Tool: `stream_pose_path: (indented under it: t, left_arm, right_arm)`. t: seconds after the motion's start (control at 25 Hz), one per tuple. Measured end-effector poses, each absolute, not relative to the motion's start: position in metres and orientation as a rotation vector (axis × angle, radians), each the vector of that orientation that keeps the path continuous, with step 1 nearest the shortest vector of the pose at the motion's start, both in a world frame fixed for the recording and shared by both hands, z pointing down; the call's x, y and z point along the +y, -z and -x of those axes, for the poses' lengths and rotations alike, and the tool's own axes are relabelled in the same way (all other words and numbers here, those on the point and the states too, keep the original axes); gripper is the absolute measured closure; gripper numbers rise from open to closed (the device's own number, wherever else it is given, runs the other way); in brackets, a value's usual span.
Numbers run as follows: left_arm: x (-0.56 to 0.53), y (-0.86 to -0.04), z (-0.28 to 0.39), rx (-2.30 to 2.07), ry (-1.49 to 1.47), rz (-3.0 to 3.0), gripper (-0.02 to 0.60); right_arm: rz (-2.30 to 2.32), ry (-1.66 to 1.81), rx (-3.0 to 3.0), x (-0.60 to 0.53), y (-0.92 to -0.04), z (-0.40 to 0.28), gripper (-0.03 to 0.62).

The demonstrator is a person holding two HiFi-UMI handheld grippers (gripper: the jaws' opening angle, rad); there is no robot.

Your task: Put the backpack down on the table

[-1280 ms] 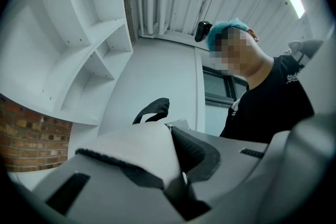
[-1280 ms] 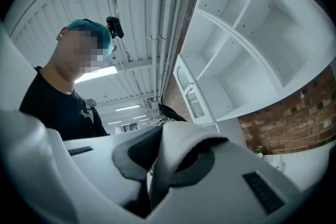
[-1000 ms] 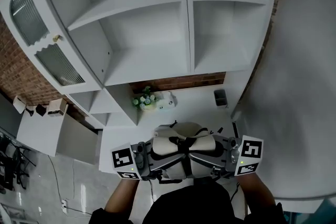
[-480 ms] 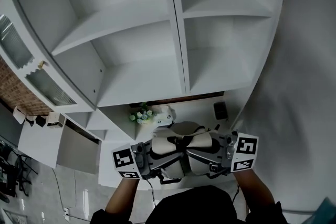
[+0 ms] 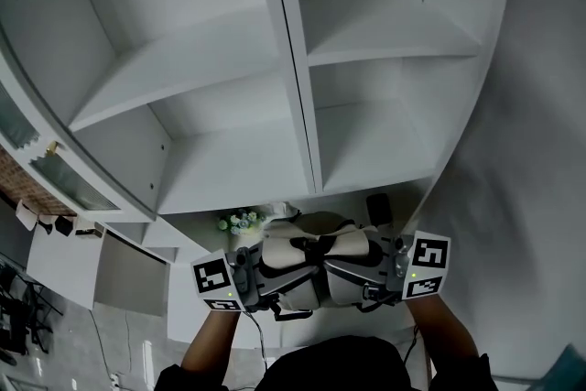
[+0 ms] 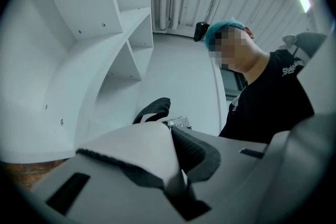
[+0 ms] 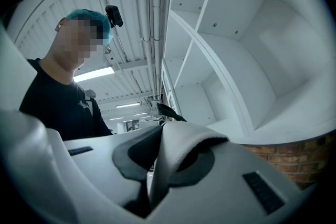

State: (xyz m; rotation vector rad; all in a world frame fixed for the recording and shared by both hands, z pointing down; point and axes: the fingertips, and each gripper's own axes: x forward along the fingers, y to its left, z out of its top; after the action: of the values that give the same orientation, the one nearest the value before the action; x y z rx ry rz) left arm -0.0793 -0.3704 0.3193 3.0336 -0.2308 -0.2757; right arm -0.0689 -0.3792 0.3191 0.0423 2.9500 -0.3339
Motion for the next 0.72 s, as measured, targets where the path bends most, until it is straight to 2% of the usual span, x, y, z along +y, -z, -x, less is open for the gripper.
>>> stream_pose_path:
  t: [0.72]
  left_arm:
    - [-0.402,-0.388,0.065,-0.285,0.242,-2.873,0.529]
  right_arm:
    - [0.029,0.546,2.98,-0.407,-0.391,0.057,0.545]
